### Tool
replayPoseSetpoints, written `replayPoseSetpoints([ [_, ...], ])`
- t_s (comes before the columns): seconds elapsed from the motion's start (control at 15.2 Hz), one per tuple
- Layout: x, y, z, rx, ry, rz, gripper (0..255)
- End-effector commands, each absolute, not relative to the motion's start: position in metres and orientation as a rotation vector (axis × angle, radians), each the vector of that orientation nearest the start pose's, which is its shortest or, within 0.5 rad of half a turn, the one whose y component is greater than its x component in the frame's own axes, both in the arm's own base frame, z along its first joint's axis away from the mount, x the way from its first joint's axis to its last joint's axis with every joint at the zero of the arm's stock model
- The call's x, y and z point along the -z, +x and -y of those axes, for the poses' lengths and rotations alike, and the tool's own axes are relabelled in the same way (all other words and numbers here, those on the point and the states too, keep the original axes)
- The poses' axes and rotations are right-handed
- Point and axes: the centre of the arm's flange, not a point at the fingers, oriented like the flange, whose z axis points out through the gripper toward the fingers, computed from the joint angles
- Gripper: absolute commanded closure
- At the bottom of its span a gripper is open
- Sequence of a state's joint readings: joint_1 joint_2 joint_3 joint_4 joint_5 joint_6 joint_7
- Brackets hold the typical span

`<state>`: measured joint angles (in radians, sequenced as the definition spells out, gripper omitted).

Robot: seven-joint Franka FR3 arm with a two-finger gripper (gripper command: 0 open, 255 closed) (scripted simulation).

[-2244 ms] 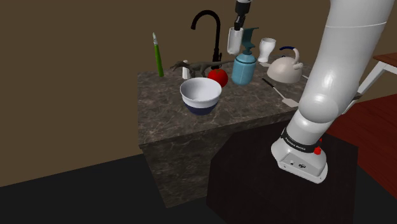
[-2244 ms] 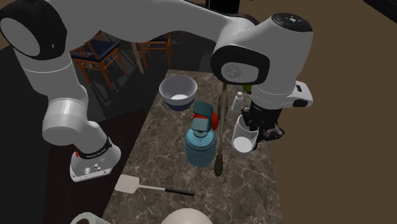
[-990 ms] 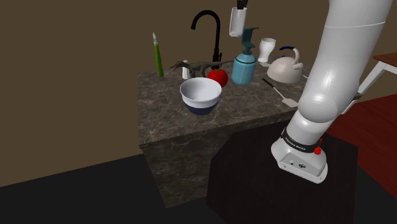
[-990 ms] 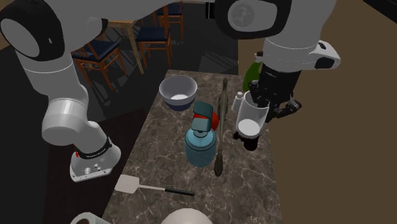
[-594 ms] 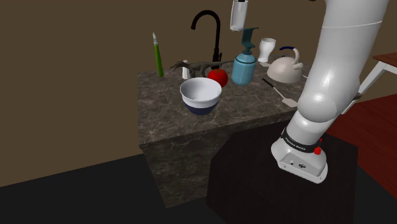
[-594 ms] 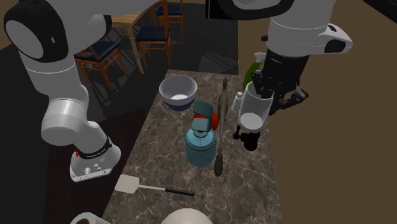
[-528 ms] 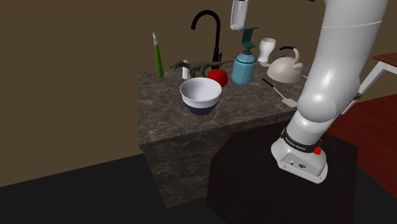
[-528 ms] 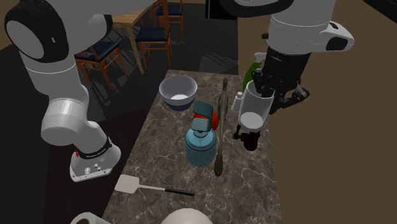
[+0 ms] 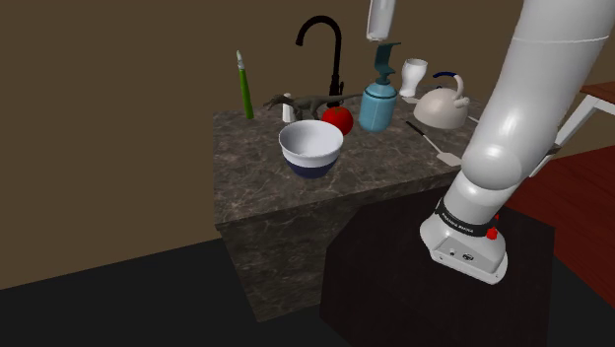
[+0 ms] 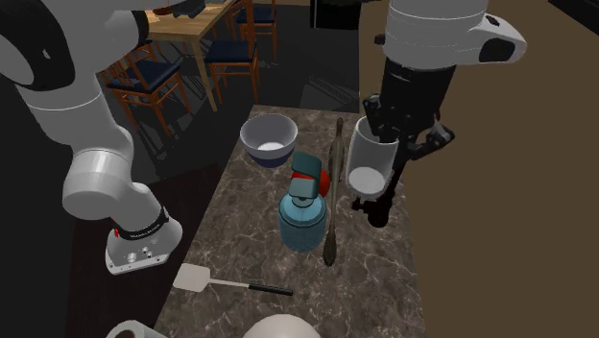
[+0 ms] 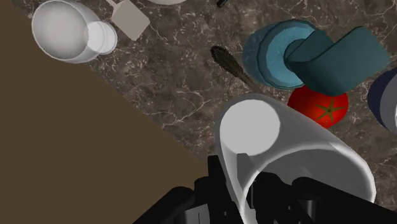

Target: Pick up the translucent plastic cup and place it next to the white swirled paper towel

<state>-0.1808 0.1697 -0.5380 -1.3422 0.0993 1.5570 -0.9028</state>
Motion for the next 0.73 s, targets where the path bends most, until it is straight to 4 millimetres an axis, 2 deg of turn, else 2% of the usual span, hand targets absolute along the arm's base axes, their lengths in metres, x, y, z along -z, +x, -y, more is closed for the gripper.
replayPoseSetpoints([
  [0.0,-0.648,0.449,0.362,0.089,-3.165,0.317,255],
  [0.66,-0.648,0.317,0.362,0.089,-3.165,0.317,255],
])
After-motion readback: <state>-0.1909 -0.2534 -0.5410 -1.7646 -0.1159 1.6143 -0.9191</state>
